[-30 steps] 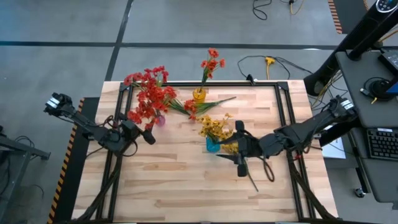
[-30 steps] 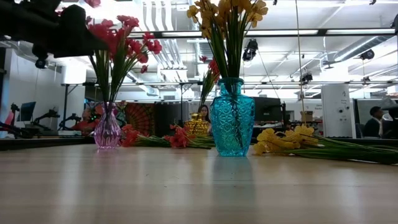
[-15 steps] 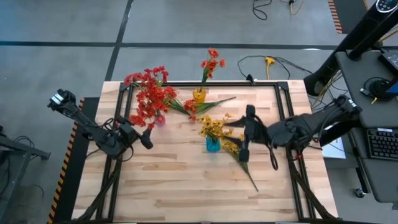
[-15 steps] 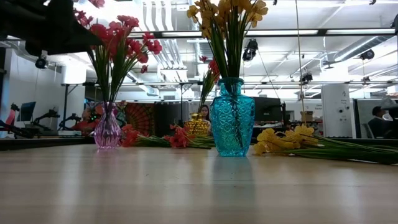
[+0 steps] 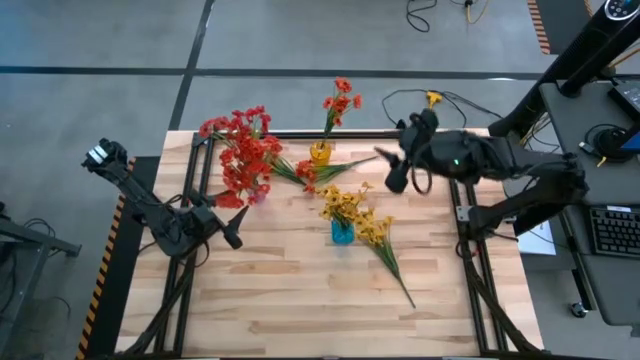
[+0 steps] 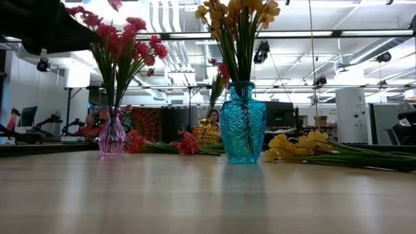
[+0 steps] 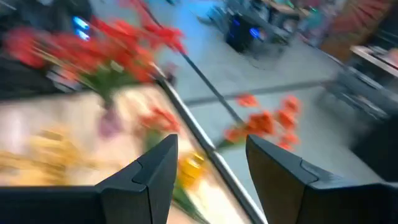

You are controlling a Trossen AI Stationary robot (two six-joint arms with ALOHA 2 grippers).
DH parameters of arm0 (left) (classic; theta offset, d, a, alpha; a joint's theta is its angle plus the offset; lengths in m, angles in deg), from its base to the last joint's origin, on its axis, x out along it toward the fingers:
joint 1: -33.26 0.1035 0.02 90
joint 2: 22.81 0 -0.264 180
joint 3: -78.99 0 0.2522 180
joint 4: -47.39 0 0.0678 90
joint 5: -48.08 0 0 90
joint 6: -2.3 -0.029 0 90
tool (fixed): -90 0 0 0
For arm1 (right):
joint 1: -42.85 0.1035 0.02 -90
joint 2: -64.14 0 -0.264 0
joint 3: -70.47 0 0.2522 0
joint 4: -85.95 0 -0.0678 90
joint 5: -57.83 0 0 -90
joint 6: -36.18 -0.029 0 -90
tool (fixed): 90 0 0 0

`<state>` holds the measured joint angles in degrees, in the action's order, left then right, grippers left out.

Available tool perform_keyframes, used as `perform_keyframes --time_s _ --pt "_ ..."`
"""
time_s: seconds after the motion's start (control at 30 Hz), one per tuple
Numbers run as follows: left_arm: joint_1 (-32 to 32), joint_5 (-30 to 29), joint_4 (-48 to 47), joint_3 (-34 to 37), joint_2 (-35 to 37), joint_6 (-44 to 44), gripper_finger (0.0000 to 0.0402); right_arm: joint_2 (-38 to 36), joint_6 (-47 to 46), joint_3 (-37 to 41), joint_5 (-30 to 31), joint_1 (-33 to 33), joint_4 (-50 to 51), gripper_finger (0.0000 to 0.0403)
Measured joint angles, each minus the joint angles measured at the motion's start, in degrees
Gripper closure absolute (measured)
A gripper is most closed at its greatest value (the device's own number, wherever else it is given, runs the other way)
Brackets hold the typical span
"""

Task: Sort flowers into vase by color
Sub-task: Put the red flowers into the purple vase

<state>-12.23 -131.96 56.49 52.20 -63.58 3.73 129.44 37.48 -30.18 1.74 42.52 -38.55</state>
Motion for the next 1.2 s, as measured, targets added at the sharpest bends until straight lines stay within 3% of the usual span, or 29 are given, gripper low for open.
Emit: perform_keyframes --time_s 0.1,0.27,0.43,0.63,0.73,0.87,1.03,1.2 --pt "-0.51 0.01 0.04 0.0 0.02 -0.76 0.0113 0.02 0.45 0.76 -3.4 -6.48 2.84 0.022" --pt "-0.51 0.01 0.04 0.0 0.06 -2.34 0.0113 0.11 2.88 4.31 -16.57 -18.38 1.87 0.022" --pt "-0.51 0.01 0.13 0.0 1.58 -5.98 0.0113 1.14 7.48 10.09 -24.28 -29.03 -0.95 0.022" --pt "-0.51 0.01 0.21 0.0 4.07 -9.37 0.0113 4.22 8.4 20.0 -39.4 -38.89 -9.92 0.022" --pt "-0.51 0.01 0.2 0.0 5.01 -12.05 0.0113 6.66 9.5 25.12 -44.22 -41.15 -17.75 0.022" --pt "-0.51 0.01 0.21 0.0 6.72 -14.3 0.0113 11.23 11.64 29.67 -45.62 -41.32 -25.09 0.022" --pt "-0.49 0.01 0.21 0.0 8.64 -18.75 0.0113 18.66 13.27 30.41 -54.08 -41.18 -27.88 0.022" --pt "-0.49 0.01 0.21 0.0 10.09 -18.83 0.0113 25.24 13.78 29.57 -55.04 -40.09 -29.32 0.022"
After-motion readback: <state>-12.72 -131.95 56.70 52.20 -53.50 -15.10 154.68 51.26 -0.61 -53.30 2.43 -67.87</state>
